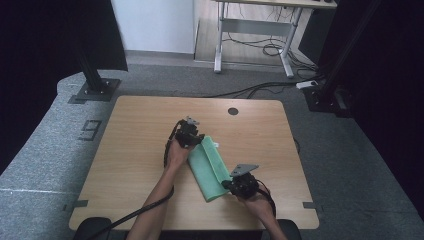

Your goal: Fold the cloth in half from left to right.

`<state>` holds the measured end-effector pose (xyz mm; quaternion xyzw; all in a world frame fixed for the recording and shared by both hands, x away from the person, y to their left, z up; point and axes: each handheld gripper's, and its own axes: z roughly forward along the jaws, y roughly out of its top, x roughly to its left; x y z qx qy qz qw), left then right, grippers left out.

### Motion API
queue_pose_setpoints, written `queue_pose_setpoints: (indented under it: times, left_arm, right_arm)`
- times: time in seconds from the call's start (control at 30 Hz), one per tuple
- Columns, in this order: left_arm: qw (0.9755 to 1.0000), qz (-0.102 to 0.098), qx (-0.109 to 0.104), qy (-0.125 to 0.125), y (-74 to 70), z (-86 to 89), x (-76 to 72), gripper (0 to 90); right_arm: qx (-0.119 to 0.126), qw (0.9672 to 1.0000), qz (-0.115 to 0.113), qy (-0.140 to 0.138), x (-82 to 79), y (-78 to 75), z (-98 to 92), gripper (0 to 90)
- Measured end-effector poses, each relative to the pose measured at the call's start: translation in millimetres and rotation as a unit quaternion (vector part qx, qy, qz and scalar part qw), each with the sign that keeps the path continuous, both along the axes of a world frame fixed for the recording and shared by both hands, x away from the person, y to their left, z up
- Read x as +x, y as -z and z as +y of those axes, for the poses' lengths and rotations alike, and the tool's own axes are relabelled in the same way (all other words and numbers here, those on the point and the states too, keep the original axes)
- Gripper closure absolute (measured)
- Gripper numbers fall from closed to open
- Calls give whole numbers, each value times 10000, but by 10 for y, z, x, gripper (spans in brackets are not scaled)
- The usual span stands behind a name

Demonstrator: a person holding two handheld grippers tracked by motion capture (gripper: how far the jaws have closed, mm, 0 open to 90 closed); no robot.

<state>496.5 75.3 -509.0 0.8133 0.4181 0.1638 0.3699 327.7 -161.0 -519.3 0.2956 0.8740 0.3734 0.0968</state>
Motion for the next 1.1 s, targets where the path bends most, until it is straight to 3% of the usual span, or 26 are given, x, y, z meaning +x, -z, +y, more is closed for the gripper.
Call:
queue_pose_setpoints:
  times: [0.17,0.23,0.43,0.57,0.87,0.97,1.1]
  left_arm:
    - [9999,-124,28,-2,-95,17,-28,444]
    - [9999,-144,48,-15,-119,42,-48,403]
    - [9999,-41,-74,61,-141,161,-127,276]
    - [9998,41,-165,108,-108,230,-232,200]
    - [9995,216,-62,205,68,315,-532,115]
    - [9993,239,96,253,122,315,-640,97]
    - [9992,290,66,249,171,319,-783,85]
  right_arm:
    - [-108,9997,-15,233,23,0,-82,781]
    - [-105,9992,-36,374,37,-4,-125,701]
    - [-126,9971,-256,704,84,-81,-256,567]
    - [-177,9967,-303,738,160,-89,-251,474]
    - [-653,9946,-145,792,268,140,-257,401]
    - [-591,9949,-103,806,272,160,-286,389]
    - [-582,9951,-137,787,270,176,-291,382]
